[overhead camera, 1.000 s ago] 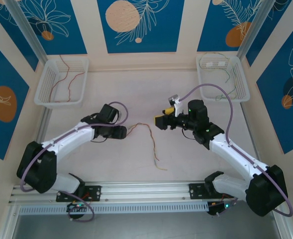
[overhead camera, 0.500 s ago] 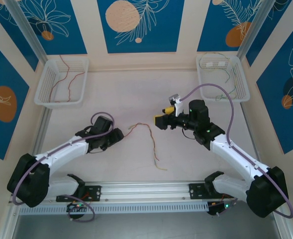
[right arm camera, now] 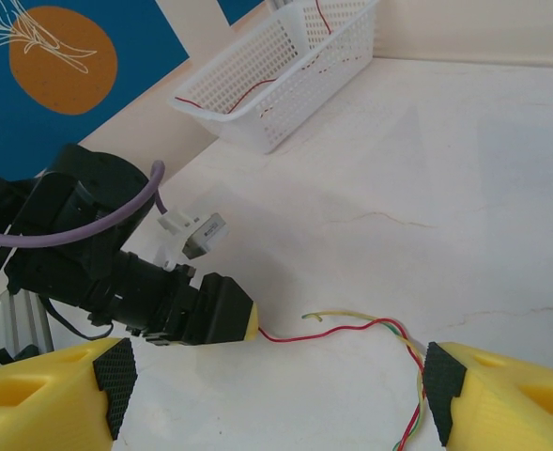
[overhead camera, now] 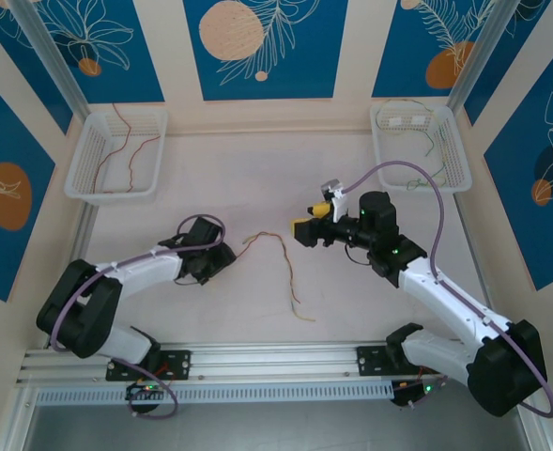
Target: Untangle the cables
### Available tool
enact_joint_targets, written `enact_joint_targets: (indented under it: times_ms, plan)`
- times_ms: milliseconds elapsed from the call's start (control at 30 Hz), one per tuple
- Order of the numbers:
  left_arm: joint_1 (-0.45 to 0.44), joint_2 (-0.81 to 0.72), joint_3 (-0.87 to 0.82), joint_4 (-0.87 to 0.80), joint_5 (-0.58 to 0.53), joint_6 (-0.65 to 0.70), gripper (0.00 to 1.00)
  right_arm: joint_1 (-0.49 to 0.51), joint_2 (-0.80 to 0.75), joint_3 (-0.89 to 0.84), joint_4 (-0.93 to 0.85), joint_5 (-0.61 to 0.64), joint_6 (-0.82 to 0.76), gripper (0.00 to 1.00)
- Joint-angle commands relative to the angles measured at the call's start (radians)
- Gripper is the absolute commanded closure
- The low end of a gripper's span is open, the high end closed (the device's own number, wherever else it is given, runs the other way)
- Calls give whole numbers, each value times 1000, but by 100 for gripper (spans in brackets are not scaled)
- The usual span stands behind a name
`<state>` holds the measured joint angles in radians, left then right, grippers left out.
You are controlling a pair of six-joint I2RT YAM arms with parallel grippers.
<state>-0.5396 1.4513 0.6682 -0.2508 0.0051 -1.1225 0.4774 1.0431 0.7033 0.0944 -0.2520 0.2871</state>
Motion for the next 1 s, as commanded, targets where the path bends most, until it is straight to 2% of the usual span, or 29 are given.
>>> enact_joint_targets:
  times_ms: [0,167,300,333,367,400,500,600,667,833,967]
  plan:
    - [-6,79,14,113,-2,-15,43,-2,-34,-14,21,-6,9,17]
    - [-3,103,70,50,-91,73,77,-1,-73,-33,22,7,0,14]
    - [0,125,106,27,-108,113,79,0,-87,-47,26,5,4,14]
    - [0,122,106,35,-108,113,79,0,-87,-48,26,4,7,13]
    - [1,116,102,48,-106,115,73,0,-89,-50,26,5,6,14]
    - [0,107,101,49,-111,107,60,0,-91,-51,25,6,9,14]
    - [1,78,93,55,-118,52,63,0,-94,-55,27,11,9,13]
    - [2,47,81,75,-140,-17,54,2,-87,-53,27,10,8,13]
    - [2,36,75,82,-167,-59,44,2,-87,-54,36,2,10,13]
    - [2,78,124,39,-194,-131,43,4,-90,-57,47,8,12,13]
    - [0,148,200,-25,-180,-120,43,5,-106,-62,45,16,9,12]
